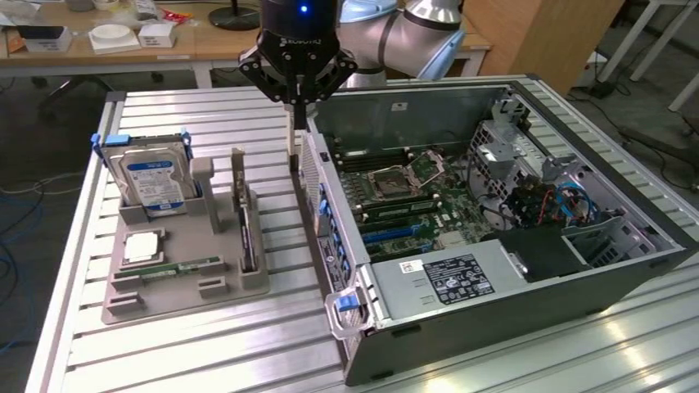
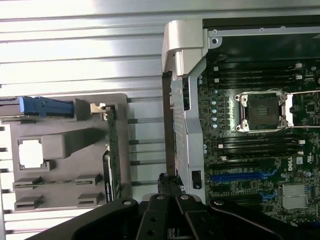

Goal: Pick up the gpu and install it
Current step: 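Reach for the gpu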

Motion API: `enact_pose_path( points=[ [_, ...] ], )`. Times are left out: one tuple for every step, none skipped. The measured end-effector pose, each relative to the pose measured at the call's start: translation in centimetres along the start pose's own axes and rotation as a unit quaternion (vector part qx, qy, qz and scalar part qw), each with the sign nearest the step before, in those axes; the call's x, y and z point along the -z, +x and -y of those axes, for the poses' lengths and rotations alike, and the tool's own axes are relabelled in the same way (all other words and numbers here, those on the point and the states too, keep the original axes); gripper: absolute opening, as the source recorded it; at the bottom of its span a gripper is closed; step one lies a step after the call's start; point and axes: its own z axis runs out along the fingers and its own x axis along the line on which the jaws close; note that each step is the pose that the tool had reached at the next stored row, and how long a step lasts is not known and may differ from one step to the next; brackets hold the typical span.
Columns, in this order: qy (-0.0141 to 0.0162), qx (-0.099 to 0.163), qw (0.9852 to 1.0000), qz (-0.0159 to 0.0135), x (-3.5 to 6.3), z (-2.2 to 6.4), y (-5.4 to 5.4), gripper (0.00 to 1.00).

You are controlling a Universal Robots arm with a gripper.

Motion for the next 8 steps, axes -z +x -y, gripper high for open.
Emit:
enact_pose_path(
  points=[
    [0.0,0.0,1.0,-0.0002,-0.01,0.0,0.07,0.1],
    [0.0,0.0,1.0,-0.0004,-0.01,0.01,0.14,0.1],
    [0.0,0.0,1.0,-0.0006,-0.01,0.02,0.22,0.1],
    [0.0,0.0,1.0,-0.0007,-0.02,0.02,0.3,0.1],
    [0.0001,0.0,1.0,-0.0009,-0.02,0.03,0.37,0.1],
    [0.0001,0.0,1.0,-0.001,-0.02,0.04,0.46,0.1],
    [0.0001,0.0,1.0,-0.0012,-0.03,0.04,0.54,0.1],
    [0.0001,0.0,1.0,-0.0014,-0.03,0.05,0.63,0.1]
  ],
)
